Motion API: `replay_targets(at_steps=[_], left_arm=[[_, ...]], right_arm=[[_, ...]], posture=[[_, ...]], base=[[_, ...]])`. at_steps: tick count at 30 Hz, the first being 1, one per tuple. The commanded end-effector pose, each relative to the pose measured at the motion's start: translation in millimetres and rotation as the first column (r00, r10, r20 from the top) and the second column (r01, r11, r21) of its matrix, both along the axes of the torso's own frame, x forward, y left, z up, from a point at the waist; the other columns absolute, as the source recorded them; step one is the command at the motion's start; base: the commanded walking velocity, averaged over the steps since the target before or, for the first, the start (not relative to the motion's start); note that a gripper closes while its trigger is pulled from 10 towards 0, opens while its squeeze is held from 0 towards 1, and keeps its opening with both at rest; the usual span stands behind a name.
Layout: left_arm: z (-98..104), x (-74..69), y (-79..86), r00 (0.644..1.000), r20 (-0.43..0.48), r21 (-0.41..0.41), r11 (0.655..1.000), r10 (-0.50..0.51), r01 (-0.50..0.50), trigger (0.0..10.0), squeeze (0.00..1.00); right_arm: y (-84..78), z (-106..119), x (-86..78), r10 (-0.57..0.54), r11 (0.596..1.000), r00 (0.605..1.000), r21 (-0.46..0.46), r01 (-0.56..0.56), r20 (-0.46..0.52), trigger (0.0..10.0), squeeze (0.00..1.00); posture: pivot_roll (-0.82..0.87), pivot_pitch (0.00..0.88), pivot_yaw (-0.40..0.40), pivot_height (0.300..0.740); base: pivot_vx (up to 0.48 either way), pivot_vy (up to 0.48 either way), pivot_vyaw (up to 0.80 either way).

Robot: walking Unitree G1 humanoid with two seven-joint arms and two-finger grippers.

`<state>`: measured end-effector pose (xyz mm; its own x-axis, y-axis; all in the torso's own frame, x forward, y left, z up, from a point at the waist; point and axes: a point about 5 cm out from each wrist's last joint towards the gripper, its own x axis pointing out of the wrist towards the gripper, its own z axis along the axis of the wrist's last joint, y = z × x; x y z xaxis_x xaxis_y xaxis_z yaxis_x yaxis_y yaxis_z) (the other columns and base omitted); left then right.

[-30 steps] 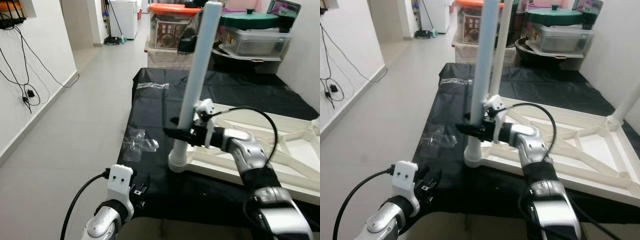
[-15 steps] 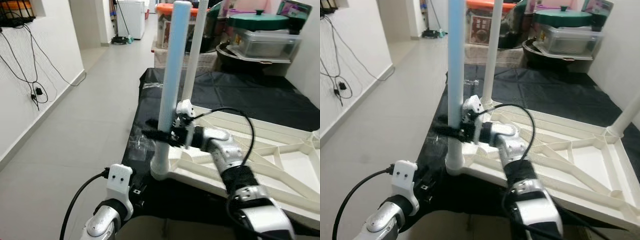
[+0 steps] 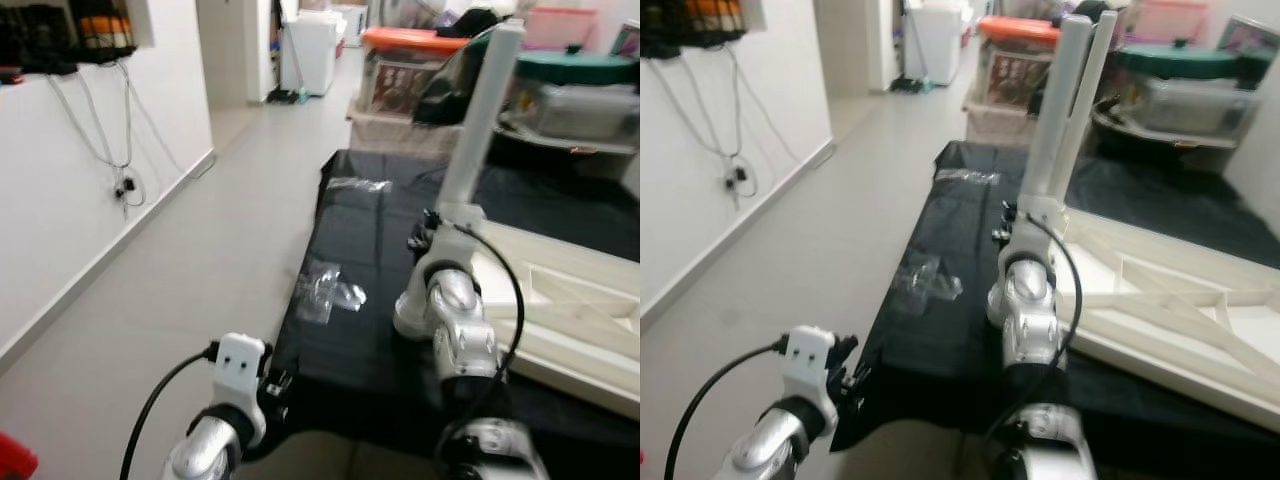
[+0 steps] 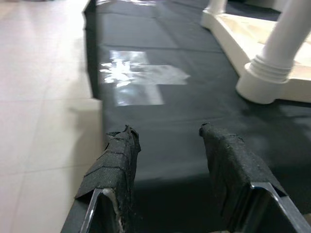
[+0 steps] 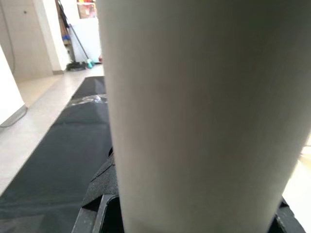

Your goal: Building children table

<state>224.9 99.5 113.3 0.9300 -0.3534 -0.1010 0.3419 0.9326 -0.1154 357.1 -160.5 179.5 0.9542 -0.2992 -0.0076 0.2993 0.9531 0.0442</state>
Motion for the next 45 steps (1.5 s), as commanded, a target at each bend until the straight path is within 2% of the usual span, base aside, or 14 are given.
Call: replay_targets(at_steps=[1,2,3,7,8,19,23,28,29,30,36,40,42,45], left_arm=[[-5.6,-1.1,-1.1,1.000,-0.014,0.013,1.000,-0.009,0.009,10.0,0.00],[-5.6,-1.1,-1.1,1.000,-0.014,0.013,1.000,-0.009,0.009,10.0,0.00],[-7.0,-1.8,-1.1,1.000,-0.015,0.015,1.000,-0.010,0.010,10.0,0.00],[-11.5,-2.8,-1.0,1.000,-0.021,0.016,1.000,-0.012,0.012,10.0,0.00],[-12.9,-2.7,-0.9,1.000,-0.024,0.015,1.000,-0.011,0.011,10.0,0.00],[-21.5,4.1,-1.2,0.999,-0.037,0.013,1.000,-0.017,0.017,10.0,0.00],[-27.0,9.1,-1.6,0.999,-0.040,0.016,1.000,-0.017,0.017,10.0,0.00],[-29.6,11.1,-1.7,0.999,-0.041,0.016,1.000,-0.016,0.017,10.0,0.00],[-31.6,12.8,-1.4,0.999,-0.041,0.017,1.000,-0.015,0.016,10.0,0.00],[-33.5,14.4,-1.3,0.999,-0.042,0.018,1.000,-0.015,0.016,10.0,0.00],[-35.8,18.1,-1.5,0.999,-0.040,0.018,1.000,-0.016,0.017,10.0,0.00],[-34.0,21.3,-1.5,0.999,-0.032,0.019,1.000,-0.018,0.018,10.0,0.00],[-32.2,24.5,-1.3,0.999,-0.023,0.021,0.999,-0.028,0.029,10.0,0.00],[-31.3,27.4,-1.5,0.999,-0.014,0.020,0.999,-0.034,0.034,10.0,0.00]], right_arm=[[3.4,-16.3,-7.4,-0.034,0.997,0.998,0.065,0.038,-0.056,0.0,0.00],[3.4,-16.3,-7.4,-0.034,0.997,0.998,0.065,0.038,-0.056,0.0,0.00],[24.3,-13.6,-4.4,0.077,0.992,0.997,0.101,-0.077,0.005,10.0,1.00],[46.2,-4.8,6.2,0.330,0.940,0.934,0.047,-0.339,0.138,10.0,0.90],[46.1,-1.1,9.6,0.412,0.901,0.895,0.069,-0.428,0.171,10.0,0.00],[54.6,-14.7,-3.3,0.942,0.328,0.328,-0.005,-0.945,-0.068,10.0,0.00],[66.3,-12.5,-21.0,0.991,-0.090,-0.092,0.032,-0.995,-0.095,10.0,0.00],[71.1,-6.8,-19.2,0.984,-0.166,-0.168,0.040,-0.985,-0.058,10.0,0.00],[73.8,-3.2,-17.1,0.977,-0.207,-0.209,0.042,-0.977,-0.047,8.7,0.00],[76.4,-0.5,-16.2,0.970,-0.240,-0.241,0.046,-0.970,-0.025,0.0,0.00],[80.0,-1.0,-4.9,0.996,-0.075,-0.075,-0.001,-0.997,-0.043,0.0,0.00],[69.0,-7.5,14.4,0.944,0.323,0.323,-0.021,-0.946,-0.063,0.0,0.00],[47.7,-17.8,25.1,0.728,0.676,0.676,-0.044,-0.736,-0.114,0.0,0.00],[21.2,-20.3,26.3,0.419,0.902,0.901,-0.062,-0.427,-0.112,0.0,0.00]], posture=[[0.08,0.000,-0.065,0.740],[0.08,0.000,-0.065,0.740],[0.08,0.000,-0.065,0.740],[0.08,0.000,-0.063,0.740],[0.07,0.000,-0.060,0.740],[0.06,0.000,-0.055,0.740],[0.07,0.000,-0.064,0.740],[0.07,0.000,-0.064,0.740],[0.07,0.000,-0.065,0.740],[0.07,0.000,-0.064,0.740],[0.06,0.000,-0.066,0.740],[0.05,0.000,-0.049,0.740],[0.02,0.000,-0.026,0.740],[0.02,0.000,-0.031,0.740]], base=[[0.000,0.000,0.00],[0.000,0.000,0.00],[0.000,0.000,0.00],[0.000,0.000,0.00],[0.000,0.000,0.00],[0.000,0.000,0.00],[0.000,0.000,0.00],[0.000,0.000,0.00],[0.000,0.000,0.00],[0.000,0.000,0.00],[0.000,0.000,0.00],[0.000,0.000,0.00],[0.000,0.000,0.00],[0.000,0.000,0.00]])
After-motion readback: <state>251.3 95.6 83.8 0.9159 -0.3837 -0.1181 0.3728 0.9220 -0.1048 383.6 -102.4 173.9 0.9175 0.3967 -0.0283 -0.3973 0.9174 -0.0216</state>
